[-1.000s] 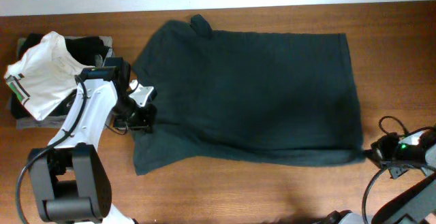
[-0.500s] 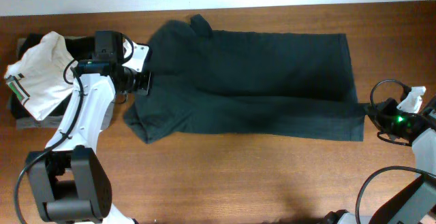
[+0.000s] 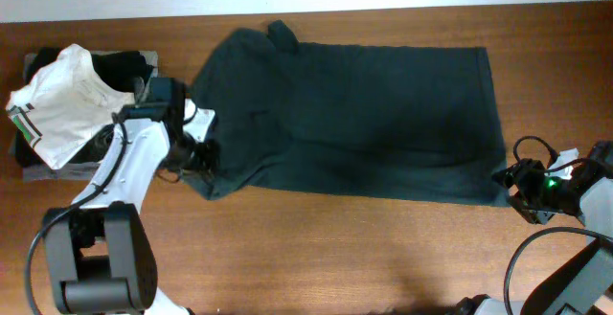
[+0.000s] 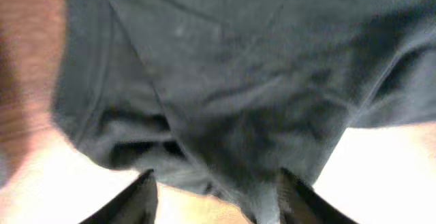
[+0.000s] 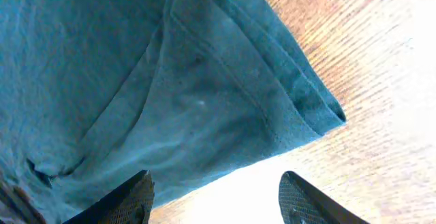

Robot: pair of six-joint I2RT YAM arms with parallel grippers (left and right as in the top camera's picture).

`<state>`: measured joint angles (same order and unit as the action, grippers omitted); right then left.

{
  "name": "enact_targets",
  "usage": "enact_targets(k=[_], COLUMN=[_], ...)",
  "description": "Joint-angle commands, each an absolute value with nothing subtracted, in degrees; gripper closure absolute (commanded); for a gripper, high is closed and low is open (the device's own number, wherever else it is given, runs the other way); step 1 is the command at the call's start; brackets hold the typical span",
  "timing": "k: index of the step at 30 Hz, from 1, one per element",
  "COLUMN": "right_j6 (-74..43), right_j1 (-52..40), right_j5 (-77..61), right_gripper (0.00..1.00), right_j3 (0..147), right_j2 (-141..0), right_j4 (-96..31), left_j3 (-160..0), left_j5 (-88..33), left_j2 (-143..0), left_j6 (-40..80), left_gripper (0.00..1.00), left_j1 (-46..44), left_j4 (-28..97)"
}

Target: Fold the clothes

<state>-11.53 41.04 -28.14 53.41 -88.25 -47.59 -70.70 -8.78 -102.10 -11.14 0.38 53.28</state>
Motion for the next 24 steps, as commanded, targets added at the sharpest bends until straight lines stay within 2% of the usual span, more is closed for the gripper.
enact_targets(k=[1, 3, 7, 13, 16, 17, 18, 24], right_j6=[-10.79, -10.81, -10.81, -10.79, -10.79, -10.79, -10.79, -10.79], right_j1=[40.88, 40.88, 40.88, 40.88, 40.88, 40.88, 40.88, 40.88], right_j5=[-27.14, -27.16, -27.16, -27.14, -27.14, -27.14, -27.14, -27.11], right_gripper=[0.37, 0.37, 0.37, 0.37, 0.37, 0.37, 0.37, 0.37], right_j3=[53.69, 53.69, 53.69, 53.69, 53.69, 53.69, 53.69, 53.69], right_j2=[-88.33, -88.33, -88.33, -88.33, -88.33, -88.33, -88.33, -88.33], right_j4=[-47.57, -47.59, -47.62, -47.66, -47.64, -47.66, -47.68, -47.55], left_j3=[-64.23, -62.65, -62.65, -62.65, -63.51, -64.55, -67.0, -83.07], left_j5=[-10.17, -9.54, -3.86, -3.6, -3.62, -3.62, -3.62, -3.62], left_j2=[-101.56, -101.58, -105.71, -110.56, -110.56, -110.56, -110.56, -110.24], left_j6=[-10.76, -10.79, -10.74, -10.11, -9.69, -9.69, -9.69, -9.76], left_gripper=[0.5, 0.6, 0.55, 0.55, 0.89, 0.97, 1.0, 1.0], left_j1=[0.27, 0.27, 0.34, 0.32, 0.34, 0.34, 0.34, 0.27], left_j4=[44.8, 37.89, 22.85, 15.66, 16.03, 16.71, 18.68, 34.74])
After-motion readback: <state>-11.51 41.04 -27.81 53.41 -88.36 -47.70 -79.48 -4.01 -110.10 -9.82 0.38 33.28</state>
